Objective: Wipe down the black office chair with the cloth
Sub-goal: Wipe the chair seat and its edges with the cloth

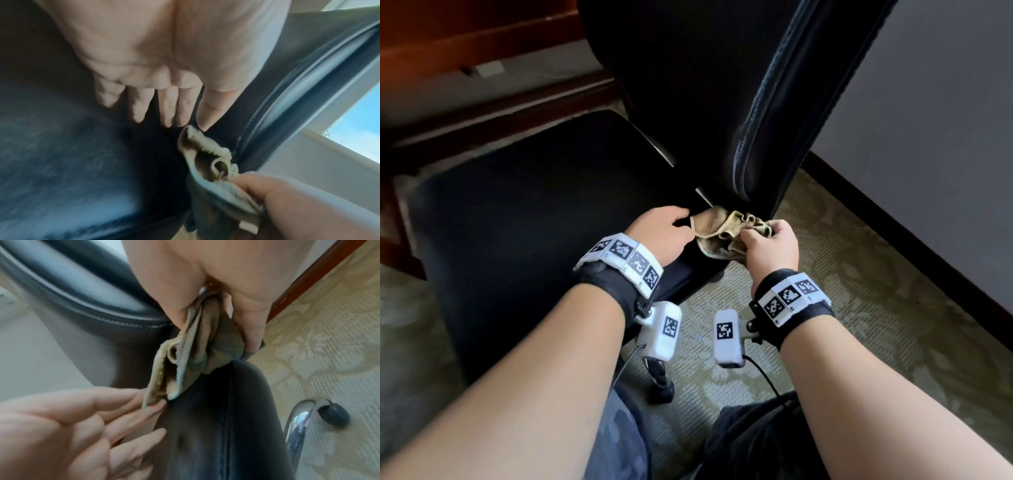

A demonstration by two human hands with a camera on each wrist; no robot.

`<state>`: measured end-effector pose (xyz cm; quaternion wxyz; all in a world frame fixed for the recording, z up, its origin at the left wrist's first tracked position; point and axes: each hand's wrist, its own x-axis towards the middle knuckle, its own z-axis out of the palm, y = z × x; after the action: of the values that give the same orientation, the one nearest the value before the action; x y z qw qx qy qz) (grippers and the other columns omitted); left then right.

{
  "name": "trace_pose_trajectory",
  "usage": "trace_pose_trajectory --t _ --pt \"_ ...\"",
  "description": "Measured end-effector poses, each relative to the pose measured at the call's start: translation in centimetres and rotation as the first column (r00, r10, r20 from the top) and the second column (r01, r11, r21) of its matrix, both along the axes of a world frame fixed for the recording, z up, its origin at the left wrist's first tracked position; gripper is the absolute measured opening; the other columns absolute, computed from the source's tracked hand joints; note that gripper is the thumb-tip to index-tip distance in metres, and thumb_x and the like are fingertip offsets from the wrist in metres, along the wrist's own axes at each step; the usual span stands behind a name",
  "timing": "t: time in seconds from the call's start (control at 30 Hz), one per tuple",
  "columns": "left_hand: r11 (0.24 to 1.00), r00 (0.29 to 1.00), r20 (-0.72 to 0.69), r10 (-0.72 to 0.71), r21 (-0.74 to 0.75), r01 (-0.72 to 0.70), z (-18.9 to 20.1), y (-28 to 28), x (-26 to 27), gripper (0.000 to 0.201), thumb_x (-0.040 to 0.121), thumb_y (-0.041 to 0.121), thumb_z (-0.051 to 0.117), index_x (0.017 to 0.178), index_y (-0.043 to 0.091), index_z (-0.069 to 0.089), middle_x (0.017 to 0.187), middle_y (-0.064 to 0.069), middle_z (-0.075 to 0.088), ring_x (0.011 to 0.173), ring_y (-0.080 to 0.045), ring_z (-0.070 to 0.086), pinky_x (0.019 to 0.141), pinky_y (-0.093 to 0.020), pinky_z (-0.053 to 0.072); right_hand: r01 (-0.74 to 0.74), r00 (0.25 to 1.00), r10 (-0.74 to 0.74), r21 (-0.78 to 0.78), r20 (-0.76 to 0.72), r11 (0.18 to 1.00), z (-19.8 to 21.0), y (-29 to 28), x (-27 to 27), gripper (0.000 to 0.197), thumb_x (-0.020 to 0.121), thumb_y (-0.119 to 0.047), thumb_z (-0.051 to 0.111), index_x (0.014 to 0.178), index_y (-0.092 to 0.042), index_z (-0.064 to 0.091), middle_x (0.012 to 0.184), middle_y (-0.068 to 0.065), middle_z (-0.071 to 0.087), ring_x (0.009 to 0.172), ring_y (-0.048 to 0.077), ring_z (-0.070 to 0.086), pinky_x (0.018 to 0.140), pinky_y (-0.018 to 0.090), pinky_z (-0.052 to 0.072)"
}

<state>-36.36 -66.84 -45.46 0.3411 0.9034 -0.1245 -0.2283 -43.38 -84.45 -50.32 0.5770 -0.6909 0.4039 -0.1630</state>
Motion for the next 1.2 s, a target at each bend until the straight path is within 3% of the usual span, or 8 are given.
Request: trace_pose_trajectory --t 0.17,0.3,0.5,0.7,0.87,0.93,1.03,1.2 --pt "0.998 0.997 0.080 0.026 -0.054 -0.021 4.8 0.4 -0.9 0.059 0.098 0.022 0.059 0.156 0.024 0.048 0.159 0.005 0.050 0.148 -0.012 0.044 0.124 -0.034 0.032 -0.110 0.988 0.096 0.115 0.121 0.987 3.8 -0.6 -2.4 0.013 0.069 -0.018 0.074 0.079 -0.021 0.066 0.074 0.003 0.074 0.077 0.031 0.076 0.073 0.054 0.064" --pt "0.980 0.995 0.095 -0.005 -0.199 0.024 10.4 1.1 -3.8 0.057 0.096 0.019 0.071 0.151 0.023 0.054 0.150 0.005 0.059 0.135 -0.007 0.055 0.097 -0.015 0.041 -0.260 0.927 0.228 0.072 0.299 0.963 9.9 -0.5 -4.6 0.023 0.078 -0.008 0.079 0.096 -0.017 0.069 0.080 0.001 0.076 0.074 0.018 0.075 0.072 0.040 0.063" --pt "0.949 0.972 0.228 -0.061 -0.287 0.127 17.2 0.4 -9.9 0.036 0.081 0.026 0.087 0.113 0.038 0.074 0.106 0.015 0.078 0.095 -0.002 0.073 0.095 -0.027 0.056 -0.304 0.864 0.258 0.040 0.432 0.952 17.4 0.4 -7.7 0.051 0.064 -0.041 0.091 0.099 -0.019 0.061 0.096 0.008 0.076 0.089 0.028 0.076 0.082 0.058 0.061" --pt "0.896 0.928 0.351 0.124 -0.442 0.047 22.5 0.5 -13.9 0.026 0.082 0.020 0.089 0.102 0.026 0.074 0.089 0.005 0.078 0.070 0.005 0.070 0.064 -0.007 0.047 -0.387 0.749 0.304 0.017 0.589 0.922 23.6 1.6 -11.6 0.021 0.100 -0.037 0.062 0.101 -0.022 0.077 0.101 0.003 0.079 0.098 0.022 0.076 0.095 0.051 0.059" --pt "0.817 0.893 0.374 0.251 -0.577 0.012 25.5 -0.2 -16.4 0.026 0.083 0.021 0.089 0.098 0.024 0.068 0.089 0.003 0.078 0.079 -0.007 0.075 0.068 -0.019 0.054 -0.571 0.650 0.354 0.125 0.673 0.812 27.8 2.9 -14.4 0.035 0.107 -0.042 0.048 0.140 -0.039 0.059 0.128 -0.010 0.071 0.117 0.011 0.068 0.090 0.034 0.053" --pt "0.784 0.902 0.366 0.228 -0.618 0.053 26.5 -1.0 -17.7 0.029 0.081 0.026 0.090 0.099 0.022 0.068 0.091 -0.004 0.078 0.085 -0.019 0.077 0.075 -0.032 0.061 -0.573 0.640 0.359 0.111 0.679 0.812 28.8 3.1 -15.3 0.043 0.102 -0.048 0.055 0.144 -0.051 0.048 0.135 -0.011 0.066 0.121 0.013 0.065 0.096 0.042 0.051" --pt "0.738 0.931 0.340 0.135 -0.662 0.134 27.6 -1.7 -19.3 0.021 0.087 0.018 0.086 0.103 0.014 0.073 0.097 -0.010 0.080 0.095 -0.027 0.078 0.093 -0.047 0.062 -0.449 0.635 0.235 0.104 0.736 0.887 29.5 2.7 -15.9 0.048 0.091 -0.045 0.069 0.136 -0.047 0.052 0.128 0.003 0.069 0.114 0.025 0.070 0.095 0.052 0.058" --pt "0.707 0.945 0.315 0.090 -0.689 0.162 28.5 -1.6 -20.1 0.010 0.097 0.012 0.073 0.105 0.014 0.078 0.100 -0.010 0.081 0.099 -0.025 0.078 0.098 -0.047 0.061 -0.155 0.734 0.204 -0.133 0.648 0.979 30.9 0.1 -16.4 0.056 0.077 -0.050 0.072 0.125 -0.045 0.044 0.113 -0.009 0.068 0.098 0.013 0.071 0.093 0.044 0.058"
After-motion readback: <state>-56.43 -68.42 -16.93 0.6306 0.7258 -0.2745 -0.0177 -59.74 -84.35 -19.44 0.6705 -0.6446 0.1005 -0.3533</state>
